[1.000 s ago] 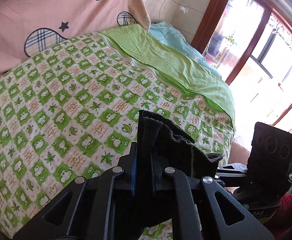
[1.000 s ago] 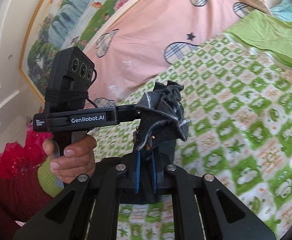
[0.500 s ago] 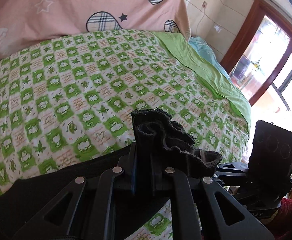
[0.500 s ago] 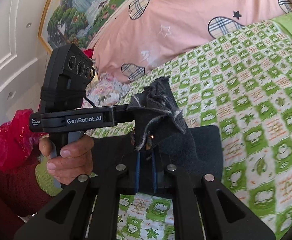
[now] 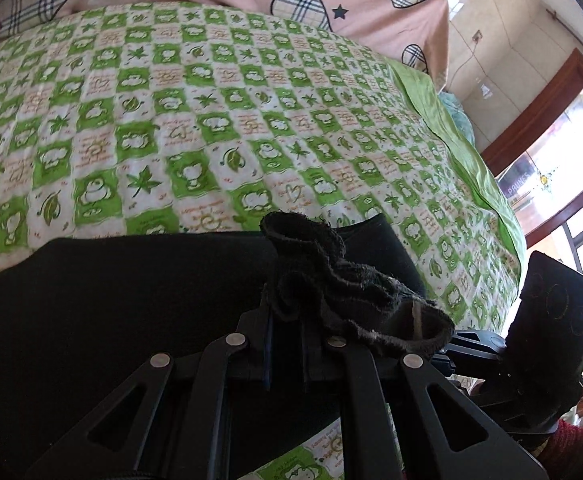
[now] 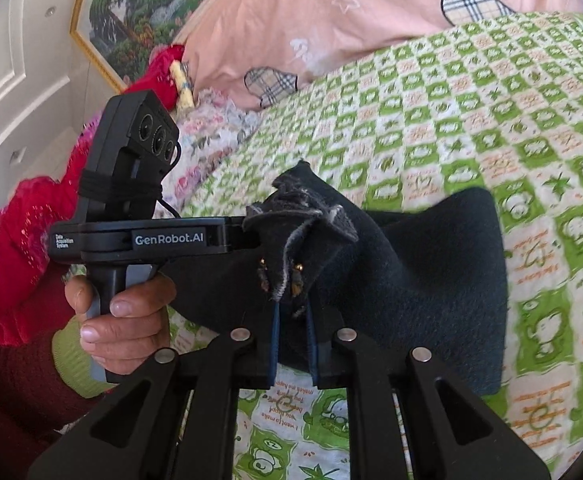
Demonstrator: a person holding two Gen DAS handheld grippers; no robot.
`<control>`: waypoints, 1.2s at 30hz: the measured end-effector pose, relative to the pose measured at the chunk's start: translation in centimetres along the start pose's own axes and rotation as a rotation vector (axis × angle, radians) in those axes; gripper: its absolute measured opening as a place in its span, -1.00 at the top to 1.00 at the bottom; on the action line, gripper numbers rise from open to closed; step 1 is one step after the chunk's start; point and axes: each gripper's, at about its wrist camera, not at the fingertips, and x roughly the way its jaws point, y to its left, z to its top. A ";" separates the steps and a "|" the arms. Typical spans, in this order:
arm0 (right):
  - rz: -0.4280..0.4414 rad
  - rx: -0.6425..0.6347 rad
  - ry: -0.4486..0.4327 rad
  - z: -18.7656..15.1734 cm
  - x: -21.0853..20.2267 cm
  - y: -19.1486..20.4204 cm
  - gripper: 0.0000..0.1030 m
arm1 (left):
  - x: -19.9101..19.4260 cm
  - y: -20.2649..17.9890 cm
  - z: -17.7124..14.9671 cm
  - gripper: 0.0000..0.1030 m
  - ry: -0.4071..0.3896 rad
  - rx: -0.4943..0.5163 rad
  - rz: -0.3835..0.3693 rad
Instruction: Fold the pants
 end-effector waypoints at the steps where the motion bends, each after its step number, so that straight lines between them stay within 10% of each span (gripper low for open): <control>1: 0.000 0.002 0.005 0.0 0.2 0.0 0.55 | -0.1 0.3 -0.3 0.84 0.001 -0.016 0.005; 6: 0.029 -0.007 0.035 -0.4 1.0 0.8 0.13 | -1.1 1.3 -2.1 0.84 -0.012 -0.073 0.033; 18: 0.090 -0.057 0.071 -0.5 1.8 3.5 0.12 | -5.7 5.8 -6.6 0.73 -0.077 -0.247 0.074; 36: 0.136 -0.150 0.123 2.2 5.7 7.6 0.10 | -13.4 10.6 -12.4 0.04 -0.209 -0.478 0.226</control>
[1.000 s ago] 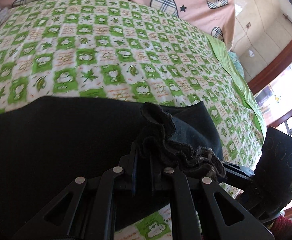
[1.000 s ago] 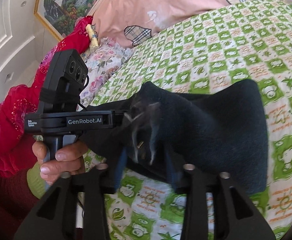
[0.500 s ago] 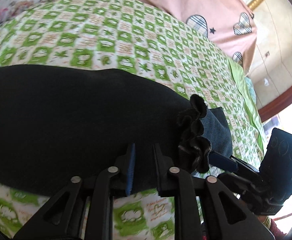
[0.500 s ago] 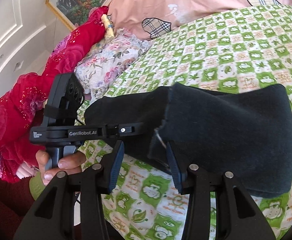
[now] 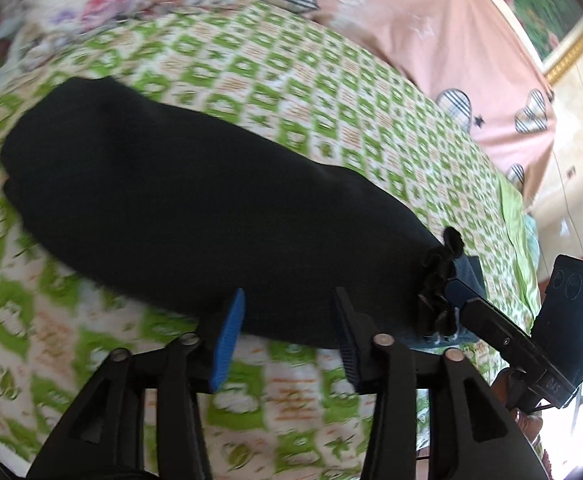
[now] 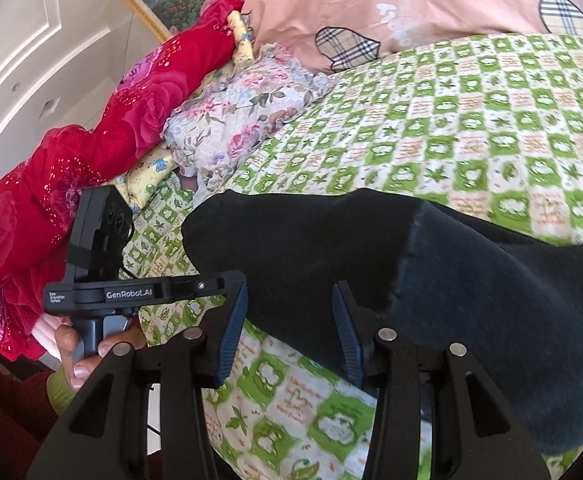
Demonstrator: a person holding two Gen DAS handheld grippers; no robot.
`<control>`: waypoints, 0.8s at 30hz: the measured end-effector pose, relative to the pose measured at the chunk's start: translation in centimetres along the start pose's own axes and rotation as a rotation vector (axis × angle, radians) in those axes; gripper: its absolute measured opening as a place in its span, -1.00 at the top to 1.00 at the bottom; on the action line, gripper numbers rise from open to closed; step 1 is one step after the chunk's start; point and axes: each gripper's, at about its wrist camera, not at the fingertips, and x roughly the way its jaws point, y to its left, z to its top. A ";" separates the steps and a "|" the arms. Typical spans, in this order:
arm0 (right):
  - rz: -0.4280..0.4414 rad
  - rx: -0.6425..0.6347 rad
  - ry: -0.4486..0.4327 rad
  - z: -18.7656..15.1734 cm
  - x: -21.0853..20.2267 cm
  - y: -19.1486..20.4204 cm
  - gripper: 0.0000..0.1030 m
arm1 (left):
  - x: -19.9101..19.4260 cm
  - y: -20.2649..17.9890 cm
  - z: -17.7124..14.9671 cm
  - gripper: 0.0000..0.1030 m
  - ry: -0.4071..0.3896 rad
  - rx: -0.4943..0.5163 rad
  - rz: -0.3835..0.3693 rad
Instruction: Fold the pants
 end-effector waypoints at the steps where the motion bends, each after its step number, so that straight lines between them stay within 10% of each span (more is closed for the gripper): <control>1: 0.004 -0.004 0.004 0.2 0.3 0.2 0.10 | -0.4 0.6 0.0 0.04 -0.009 -0.017 0.006; 24: 0.060 -0.217 0.193 6.7 10.4 5.4 -0.07 | -3.6 12.2 0.8 -0.06 -0.070 -0.373 0.071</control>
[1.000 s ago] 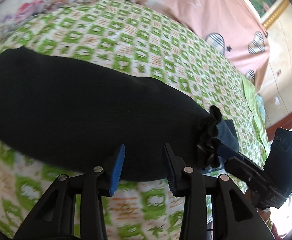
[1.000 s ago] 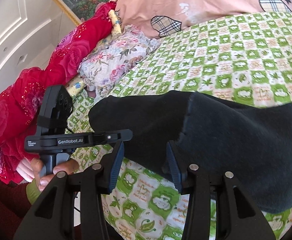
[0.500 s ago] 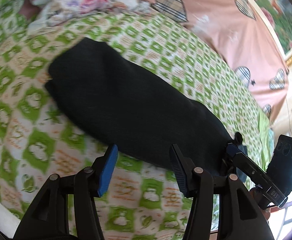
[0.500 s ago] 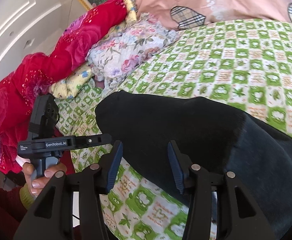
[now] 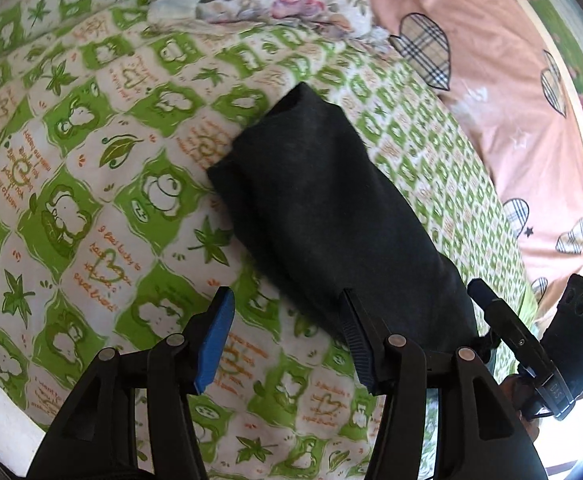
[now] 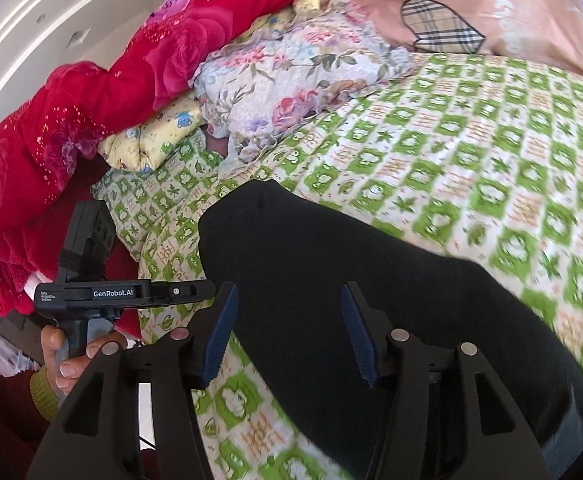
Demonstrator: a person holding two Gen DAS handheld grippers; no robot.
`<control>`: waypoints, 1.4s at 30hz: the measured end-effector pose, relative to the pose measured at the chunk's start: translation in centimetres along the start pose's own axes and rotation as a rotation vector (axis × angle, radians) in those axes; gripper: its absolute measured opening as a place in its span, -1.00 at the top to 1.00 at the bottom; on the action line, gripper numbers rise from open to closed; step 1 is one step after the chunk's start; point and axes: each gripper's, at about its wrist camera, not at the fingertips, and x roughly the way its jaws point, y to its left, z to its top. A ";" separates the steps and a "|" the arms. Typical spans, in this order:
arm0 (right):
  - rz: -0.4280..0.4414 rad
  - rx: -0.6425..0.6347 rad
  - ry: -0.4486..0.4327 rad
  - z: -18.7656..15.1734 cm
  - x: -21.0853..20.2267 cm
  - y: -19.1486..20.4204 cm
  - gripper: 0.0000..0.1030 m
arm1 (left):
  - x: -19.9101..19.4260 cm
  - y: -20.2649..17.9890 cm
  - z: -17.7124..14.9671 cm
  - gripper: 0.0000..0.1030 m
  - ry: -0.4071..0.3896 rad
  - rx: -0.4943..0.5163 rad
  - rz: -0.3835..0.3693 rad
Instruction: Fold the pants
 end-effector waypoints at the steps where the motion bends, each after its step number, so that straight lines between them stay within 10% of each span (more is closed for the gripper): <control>1: 0.004 -0.008 0.003 0.3 0.3 0.0 -0.07 | 0.2 0.2 0.3 -0.06 0.002 -0.009 -0.001; 35: 0.132 -0.168 0.340 9.5 17.3 0.0 -0.05 | 2.4 0.9 3.2 0.17 -0.069 -0.060 0.055; 42: 0.134 -0.189 0.315 9.2 16.1 1.0 0.48 | 2.1 0.2 3.4 0.57 -0.087 -0.048 0.049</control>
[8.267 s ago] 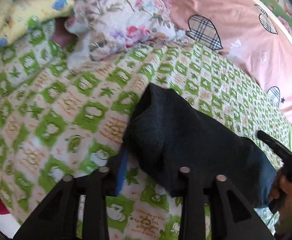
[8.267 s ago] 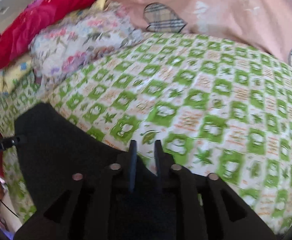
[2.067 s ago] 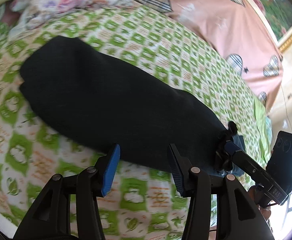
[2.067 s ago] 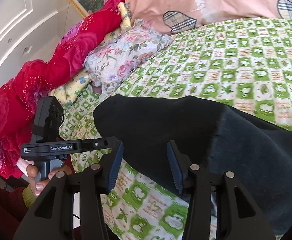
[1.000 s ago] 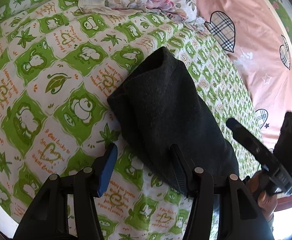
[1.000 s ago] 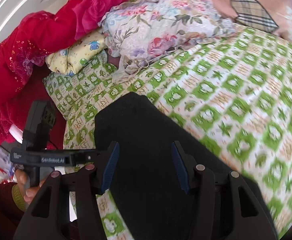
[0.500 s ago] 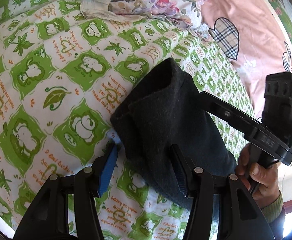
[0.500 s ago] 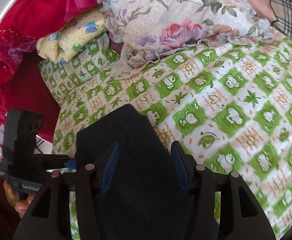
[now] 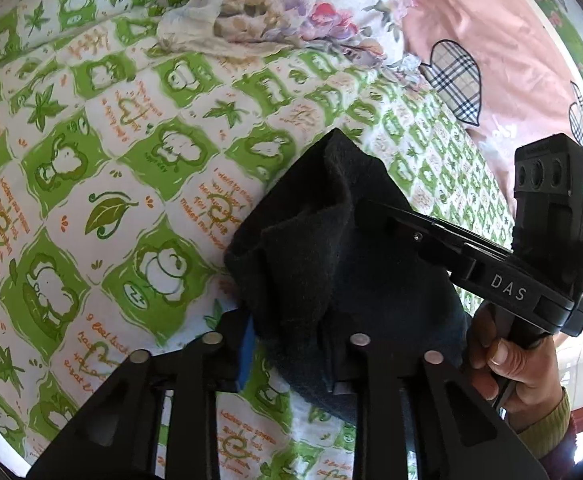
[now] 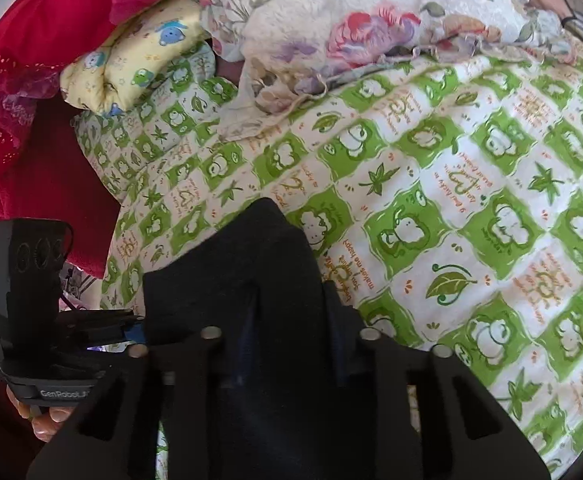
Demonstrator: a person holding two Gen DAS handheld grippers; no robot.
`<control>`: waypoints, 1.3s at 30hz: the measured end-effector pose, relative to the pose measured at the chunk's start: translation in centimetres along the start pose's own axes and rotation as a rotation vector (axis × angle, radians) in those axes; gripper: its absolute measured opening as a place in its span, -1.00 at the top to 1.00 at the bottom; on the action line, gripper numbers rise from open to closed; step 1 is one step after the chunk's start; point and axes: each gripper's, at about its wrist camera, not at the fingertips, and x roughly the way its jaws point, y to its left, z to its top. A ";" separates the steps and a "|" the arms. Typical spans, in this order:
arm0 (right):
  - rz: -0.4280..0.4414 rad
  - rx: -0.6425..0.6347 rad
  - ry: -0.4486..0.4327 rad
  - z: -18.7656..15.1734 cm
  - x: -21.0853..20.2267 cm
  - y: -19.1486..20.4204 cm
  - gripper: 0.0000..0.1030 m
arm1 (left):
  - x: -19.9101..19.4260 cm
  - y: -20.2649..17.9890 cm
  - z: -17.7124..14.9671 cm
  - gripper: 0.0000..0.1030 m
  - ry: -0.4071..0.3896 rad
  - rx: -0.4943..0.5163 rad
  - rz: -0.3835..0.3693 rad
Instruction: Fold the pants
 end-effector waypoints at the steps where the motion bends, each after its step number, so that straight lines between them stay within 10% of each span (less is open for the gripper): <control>1: -0.001 -0.004 -0.014 -0.1 -0.6 0.3 0.50 | -0.3 -0.3 0.0 0.59 -0.005 0.008 -0.004; 16: 0.031 0.056 -0.323 -3.6 -14.0 1.6 0.57 | -6.3 -10.9 -1.2 0.62 -0.055 0.214 -0.212; 39: -0.012 0.282 -0.650 -19.8 -26.7 -3.2 0.62 | -5.7 -25.8 -11.3 0.63 0.070 0.535 -0.349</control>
